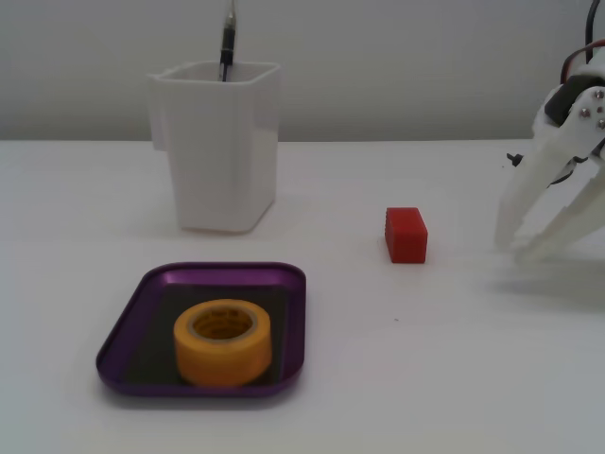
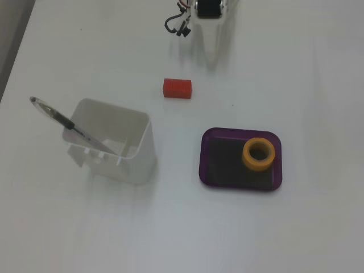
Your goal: Pick up the red cube and place it in the box.
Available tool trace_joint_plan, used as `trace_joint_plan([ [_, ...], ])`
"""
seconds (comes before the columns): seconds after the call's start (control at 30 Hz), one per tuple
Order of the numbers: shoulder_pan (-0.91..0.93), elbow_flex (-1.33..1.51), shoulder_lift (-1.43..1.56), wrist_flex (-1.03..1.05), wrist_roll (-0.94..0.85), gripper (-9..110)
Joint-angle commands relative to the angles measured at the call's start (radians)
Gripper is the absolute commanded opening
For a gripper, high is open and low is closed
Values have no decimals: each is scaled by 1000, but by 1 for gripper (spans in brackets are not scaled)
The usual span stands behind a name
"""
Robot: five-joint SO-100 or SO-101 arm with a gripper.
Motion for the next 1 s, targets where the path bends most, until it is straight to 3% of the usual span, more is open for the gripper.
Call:
trace_joint_plan([
  [0.0, -32, 8, 104, -8, -3, 2],
  [0.67, -17, -49, 98, -11, -17, 2],
  [0.83, -11, -176, 95, -69, -149, 2],
  [0.97, 101, -298, 28, -75, -258, 3],
])
